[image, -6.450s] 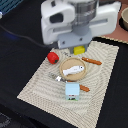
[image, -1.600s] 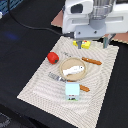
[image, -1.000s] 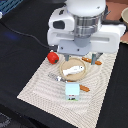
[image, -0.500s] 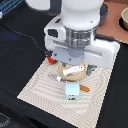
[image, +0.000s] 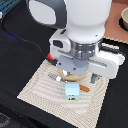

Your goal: Interact with the objects in diverse but meaningful ways.

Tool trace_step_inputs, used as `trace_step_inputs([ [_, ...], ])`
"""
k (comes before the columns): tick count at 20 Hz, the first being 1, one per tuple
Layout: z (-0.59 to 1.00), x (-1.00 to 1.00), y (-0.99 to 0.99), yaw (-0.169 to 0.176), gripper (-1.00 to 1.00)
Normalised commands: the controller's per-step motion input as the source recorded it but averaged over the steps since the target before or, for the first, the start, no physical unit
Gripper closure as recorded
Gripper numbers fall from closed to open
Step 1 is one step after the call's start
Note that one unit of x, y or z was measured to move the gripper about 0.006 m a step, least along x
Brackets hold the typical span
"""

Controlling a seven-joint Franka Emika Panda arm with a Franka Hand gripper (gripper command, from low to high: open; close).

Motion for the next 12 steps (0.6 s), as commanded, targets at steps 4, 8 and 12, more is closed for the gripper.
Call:
trace_step_inputs([
  [4, 0.00, 0.00, -0.35, 0.034, -1.00],
  [8, -0.07, 0.00, -0.32, 0.014, -1.00],
  [12, -0.05, 0.02, -0.35, 0.012, -1.00],
])
